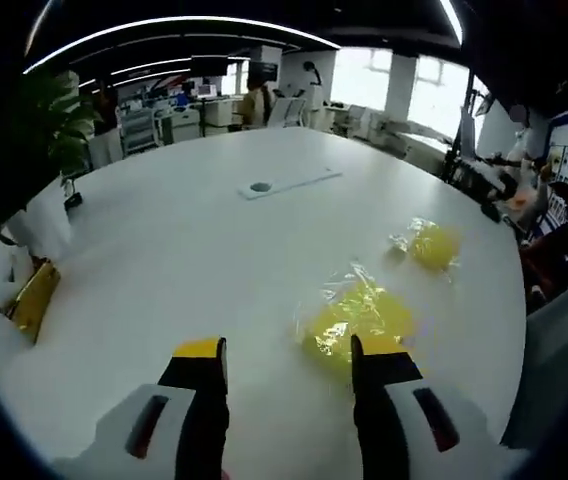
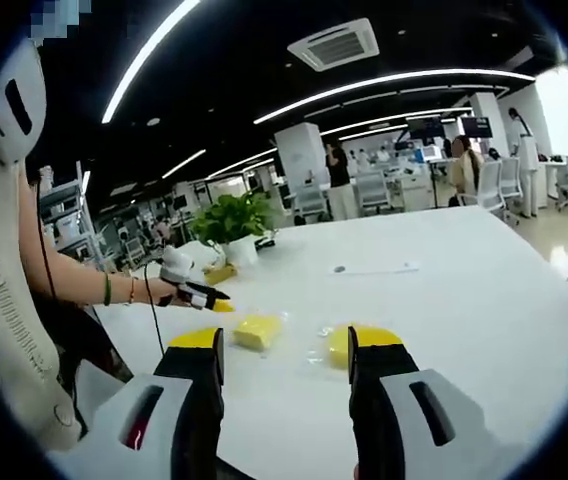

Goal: Compare the silicone blocks by pressing each to a similar depth, holding the contact briefly, and releasing to observe deformation and rebound differences across the visible hardness samples.

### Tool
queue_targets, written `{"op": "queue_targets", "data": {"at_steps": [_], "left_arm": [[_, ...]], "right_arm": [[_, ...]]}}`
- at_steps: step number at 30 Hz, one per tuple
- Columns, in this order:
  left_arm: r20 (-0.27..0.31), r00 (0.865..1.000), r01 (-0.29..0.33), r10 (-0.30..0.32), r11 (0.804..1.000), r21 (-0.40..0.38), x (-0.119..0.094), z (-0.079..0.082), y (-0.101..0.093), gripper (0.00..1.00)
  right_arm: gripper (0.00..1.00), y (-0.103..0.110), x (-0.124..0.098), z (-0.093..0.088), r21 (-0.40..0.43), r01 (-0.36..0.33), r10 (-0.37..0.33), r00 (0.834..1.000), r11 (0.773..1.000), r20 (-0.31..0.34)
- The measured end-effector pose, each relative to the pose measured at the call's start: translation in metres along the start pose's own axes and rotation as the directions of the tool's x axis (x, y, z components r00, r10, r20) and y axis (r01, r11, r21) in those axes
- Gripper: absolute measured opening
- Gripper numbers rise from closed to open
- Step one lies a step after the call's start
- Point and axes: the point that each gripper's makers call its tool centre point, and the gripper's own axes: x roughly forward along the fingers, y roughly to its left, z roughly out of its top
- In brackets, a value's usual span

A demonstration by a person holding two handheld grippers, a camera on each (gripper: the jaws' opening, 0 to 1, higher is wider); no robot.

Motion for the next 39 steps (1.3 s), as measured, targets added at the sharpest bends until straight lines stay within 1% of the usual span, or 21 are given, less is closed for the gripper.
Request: {"op": "queue_targets", "data": {"at_steps": [2, 4, 5, 6, 8, 10, 12, 13, 14, 16, 17, 19, 21, 22, 23, 25, 27, 29, 30, 33, 39], "left_arm": [[0.005, 1.0, -0.003, 0.003, 1.0, 0.007, -0.011, 0.0, -0.007, 0.49], [0.032, 0.999, -0.028, 0.027, 0.999, 0.019, -0.031, 0.004, -0.015, 0.52], [0.054, 0.998, -0.032, 0.031, 0.999, 0.015, -0.038, 0.007, -0.018, 0.53], [0.088, 0.995, -0.045, 0.045, 0.999, -0.011, -0.044, 0.012, -0.021, 0.55], [0.154, 0.986, -0.061, 0.069, 0.997, -0.056, -0.064, 0.02, -0.03, 0.65], [0.208, 0.975, -0.058, 0.072, 0.995, -0.076, -0.082, 0.028, -0.041, 0.72], [0.228, 0.97, -0.067, 0.087, 0.993, -0.095, -0.101, 0.028, -0.052, 0.72], [0.25, 0.964, -0.07, 0.09, 0.994, -0.09, -0.107, 0.03, -0.056, 0.72], [0.255, 0.963, -0.07, 0.09, 0.994, -0.086, -0.113, 0.029, -0.061, 0.73], [0.284, 0.954, -0.071, 0.095, 0.993, -0.093, -0.131, 0.029, -0.077, 0.72], [0.288, 0.953, -0.069, 0.094, 0.993, -0.096, -0.133, 0.028, -0.08, 0.72], [0.321, 0.942, -0.066, 0.099, 0.992, -0.111, -0.148, 0.029, -0.093, 0.73], [0.338, 0.937, -0.057, 0.092, 0.992, -0.112, -0.157, 0.028, -0.107, 0.73], [0.35, 0.933, -0.047, 0.086, 0.992, -0.117, -0.161, 0.029, -0.112, 0.74], [0.368, 0.928, -0.022, 0.066, 0.992, -0.122, -0.165, 0.03, -0.122, 0.76], [0.375, 0.926, 0.0, 0.046, 0.992, -0.123, -0.171, 0.029, -0.136, 0.79], [0.382, 0.923, 0.004, 0.04, 0.994, -0.114, -0.174, 0.028, -0.141, 0.8], [0.398, 0.918, 0.032, 0.005, 0.996, -0.087, -0.179, 0.029, -0.151, 0.79], [0.414, 0.91, 0.054, -0.013, 0.995, -0.087, -0.181, 0.03, -0.157, 0.8], [0.441, 0.895, 0.113, -0.064, 0.99, -0.087, -0.186, 0.032, -0.171, 0.82], [0.405, 0.91, 0.128, -0.084, 0.988, -0.083, -0.185, 0.025, -0.183, 0.81]], "right_arm": [[0.46, 0.001, -0.002, 0.0, -0.001, -0.011, 0.011, 1.0, 1.0, 0.001], [0.46, 0.005, -0.006, 0.002, -0.013, -0.039, 0.039, 0.999, 0.999, 0.004], [0.46, 0.006, -0.007, 0.003, -0.018, -0.046, 0.046, 0.999, 0.999, 0.006], [0.46, 0.005, -0.01, 0.004, -0.024, -0.057, 0.057, 0.998, 0.998, 0.009], [0.46, 0.008, -0.013, 0.007, -0.043, -0.082, 0.083, 0.996, 0.996, 0.018], [0.46, 0.011, -0.014, 0.008, -0.06, -0.105, 0.106, 0.994, 0.993, 0.013], [0.47, 0.015, -0.016, 0.008, -0.084, -0.138, 0.138, 0.99, 0.987, 0.0], [0.49, 0.015, -0.017, 0.008, -0.086, -0.149, 0.149, 0.989, 0.985, -0.008], [0.5, 0.015, -0.018, 0.007, -0.087, -0.156, 0.155, 0.988, 0.984, -0.012], [0.53, 0.016, -0.021, 0.007, -0.084, -0.184, 0.184, 0.983, 0.979, -0.008], [0.55, 0.016, -0.021, 0.007, -0.081, -0.187, 0.187, 0.982, 0.979, -0.009], [0.57, 0.017, -0.024, 0.006, -0.082, -0.202, 0.203, 0.979, 0.976, -0.003], [0.59, 0.018, -0.026, 0.004, -0.078, -0.217, 0.217, 0.976, 0.973, -0.004], [0.6, 0.019, -0.027, 0.002, -0.075, -0.224, 0.224, 0.974, 0.972, -0.007], [0.62, 0.02, -0.028, 0.001, -0.076, -0.232, 0.232, 0.973, 0.97, -0.009], [0.63, 0.021, -0.031, -0.002, -0.088, -0.246, 0.246, 0.969, 0.965, -0.015], [0.65, 0.022, -0.032, -0.003, -0.088, -0.254, 0.254, 0.967, 0.963, -0.009], [0.66, 0.026, -0.034, -0.002, -0.083, -0.272, 0.273, 0.962, 0.959, 0.0], [0.67, 0.03, -0.036, 0.001, -0.072, -0.289, 0.291, 0.957, 0.955, 0.018], [0.68, 0.034, -0.037, 0.004, -0.056, -0.304, 0.306, 0.951, 0.951, 0.042], [0.69, 0.037, -0.038, 0.0, -0.054, -0.307, 0.309, 0.95, 0.95, 0.033]]}}
